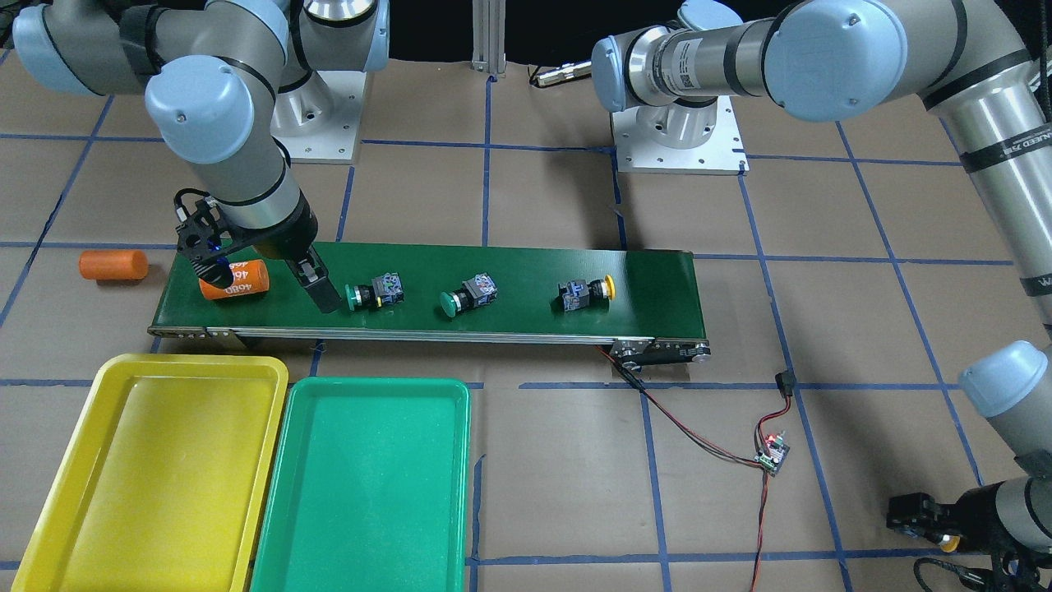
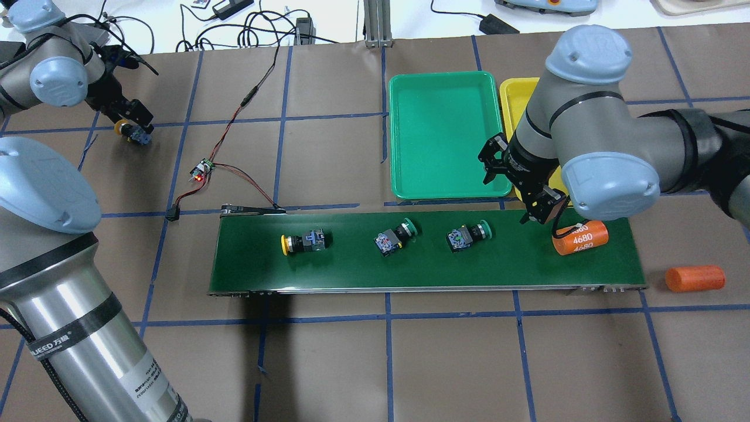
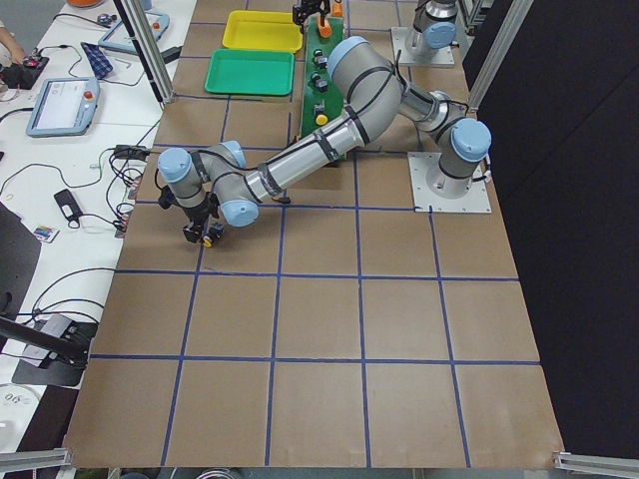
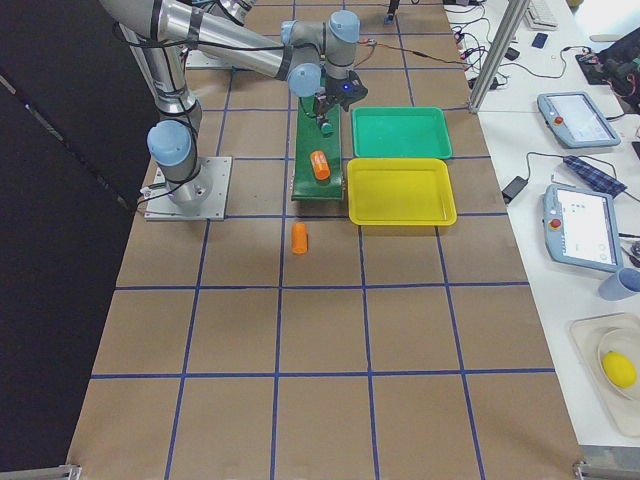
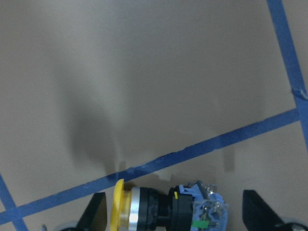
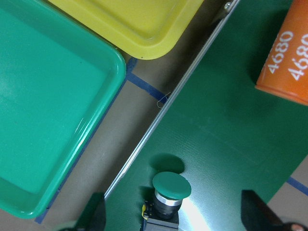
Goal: Sort buttons by color to trays
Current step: 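Grasp a yellow button with the left gripper while the right gripper lowers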
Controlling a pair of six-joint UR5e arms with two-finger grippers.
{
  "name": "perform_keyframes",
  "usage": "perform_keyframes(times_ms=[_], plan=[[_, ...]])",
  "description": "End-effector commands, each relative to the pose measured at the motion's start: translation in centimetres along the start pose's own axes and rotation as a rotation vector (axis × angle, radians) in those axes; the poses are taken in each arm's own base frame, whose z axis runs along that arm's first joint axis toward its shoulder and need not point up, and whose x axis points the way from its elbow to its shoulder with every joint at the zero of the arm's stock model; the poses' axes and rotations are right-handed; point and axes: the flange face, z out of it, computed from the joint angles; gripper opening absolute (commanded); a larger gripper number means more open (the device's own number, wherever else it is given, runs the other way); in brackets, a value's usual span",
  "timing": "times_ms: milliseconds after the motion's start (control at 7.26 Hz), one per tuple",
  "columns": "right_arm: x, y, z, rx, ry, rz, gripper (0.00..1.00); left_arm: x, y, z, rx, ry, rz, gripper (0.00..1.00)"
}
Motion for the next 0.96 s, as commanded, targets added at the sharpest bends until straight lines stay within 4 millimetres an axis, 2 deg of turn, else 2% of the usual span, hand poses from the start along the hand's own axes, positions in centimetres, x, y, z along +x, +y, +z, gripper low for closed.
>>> perform_keyframes(times_ms=[0,138,275,413,551,689,826], plan=[[0.0,0.2,3.4,-0.002,-0.004,0.006,1.00,0.0,0.1,0.8,-0.013,0.011,0.002,1.00],[0.1,0.3,3.9,-0.009,0.001,0.008,1.00,0.1,0.1,1.1,-0.017,0.020,0.004,0.95],[0.1,0.6,4.2,-0.017,0.011,0.003,1.00,0.8,0.4,0.5,-0.044,0.053,0.010,0.34],[-0.1,0.9,5.1,-0.027,0.030,-0.005,1.00,1.6,0.8,-0.3,-0.077,0.087,0.002,0.00],[-0.4,0.8,6.7,-0.039,0.059,-0.014,1.00,4.1,1.4,-3.4,-0.151,0.152,-0.065,0.00],[-0.5,0.8,7.0,-0.042,0.065,-0.015,1.00,8.5,1.2,-8.4,-0.165,0.188,-0.185,0.00],[-0.5,0.8,7.0,-0.043,0.066,-0.024,0.75,15.8,-0.3,-11.7,-0.170,0.188,-0.230,0.00]])
